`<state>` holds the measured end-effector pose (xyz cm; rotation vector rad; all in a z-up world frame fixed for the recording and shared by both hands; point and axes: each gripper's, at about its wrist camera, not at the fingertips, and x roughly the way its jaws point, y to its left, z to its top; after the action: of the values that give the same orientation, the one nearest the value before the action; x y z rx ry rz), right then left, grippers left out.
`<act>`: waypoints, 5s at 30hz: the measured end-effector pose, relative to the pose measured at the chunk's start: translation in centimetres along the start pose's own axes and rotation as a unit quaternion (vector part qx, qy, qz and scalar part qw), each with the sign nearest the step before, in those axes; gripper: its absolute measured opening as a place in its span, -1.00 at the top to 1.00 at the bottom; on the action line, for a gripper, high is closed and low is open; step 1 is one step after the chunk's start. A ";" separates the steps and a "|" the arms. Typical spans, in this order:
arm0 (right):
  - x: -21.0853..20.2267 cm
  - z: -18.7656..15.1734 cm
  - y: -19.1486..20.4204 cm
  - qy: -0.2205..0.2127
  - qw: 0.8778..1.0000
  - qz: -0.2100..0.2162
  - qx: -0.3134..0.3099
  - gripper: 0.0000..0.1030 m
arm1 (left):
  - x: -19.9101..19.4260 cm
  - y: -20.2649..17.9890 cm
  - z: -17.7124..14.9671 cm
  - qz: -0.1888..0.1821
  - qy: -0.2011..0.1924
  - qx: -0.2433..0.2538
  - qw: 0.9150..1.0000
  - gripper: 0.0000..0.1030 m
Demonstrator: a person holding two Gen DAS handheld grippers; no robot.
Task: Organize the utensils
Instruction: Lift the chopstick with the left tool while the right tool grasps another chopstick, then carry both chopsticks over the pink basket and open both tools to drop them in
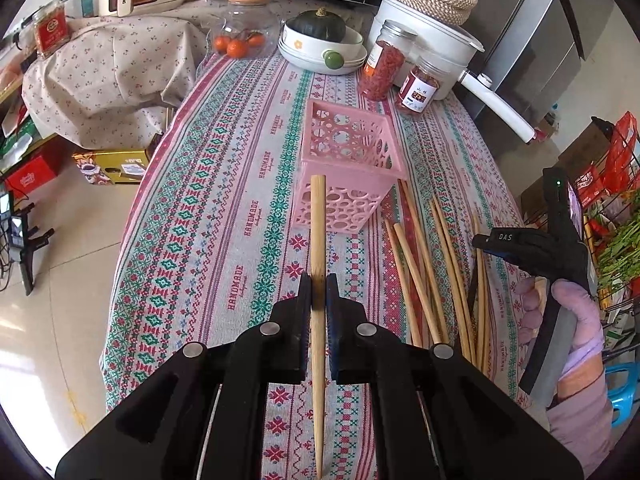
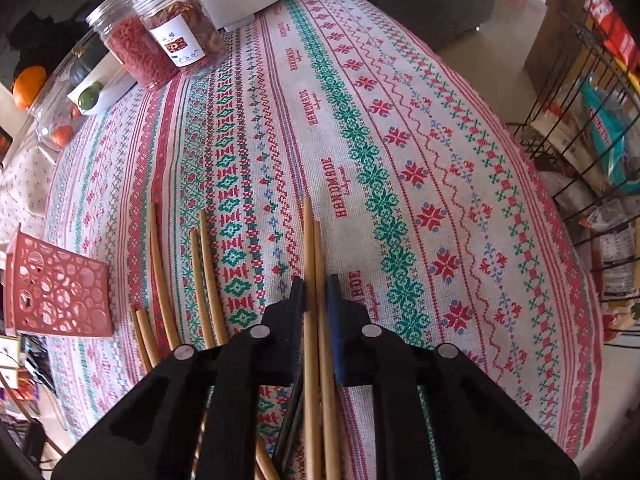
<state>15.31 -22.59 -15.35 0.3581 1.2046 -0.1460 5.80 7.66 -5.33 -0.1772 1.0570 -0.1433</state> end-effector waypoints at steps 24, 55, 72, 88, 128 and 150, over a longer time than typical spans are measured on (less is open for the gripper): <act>-1.2 -0.5 -3.3 0.016 0.996 0.062 0.056 0.23 | 4.4 3.9 0.6 -0.019 0.078 -0.072 0.994 0.55; -0.9 0.2 -3.0 0.010 0.998 0.020 0.051 0.30 | 6.8 1.7 -1.2 0.069 0.076 -0.033 0.994 0.87; -0.3 -0.1 -0.4 -0.013 1.000 -0.015 0.001 0.90 | 7.7 4.1 -0.3 0.009 0.112 -0.066 0.991 0.83; -10.7 -2.6 -2.4 -0.153 0.985 0.072 -0.013 0.89 | 9.1 -0.8 -0.2 0.093 0.074 0.031 0.992 0.84; -26.5 -0.6 4.9 -0.331 0.910 0.250 0.002 0.89 | -15.2 -0.1 11.7 -0.021 -0.311 -0.061 0.948 0.88; -18.7 1.8 12.6 -0.290 0.928 0.228 -0.049 0.82 | -10.8 0.2 12.6 0.015 -0.275 -0.046 0.960 0.69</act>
<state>13.97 -12.94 5.02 0.4590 0.5178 0.2042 11.61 10.96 9.83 -0.2669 0.5104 -0.0119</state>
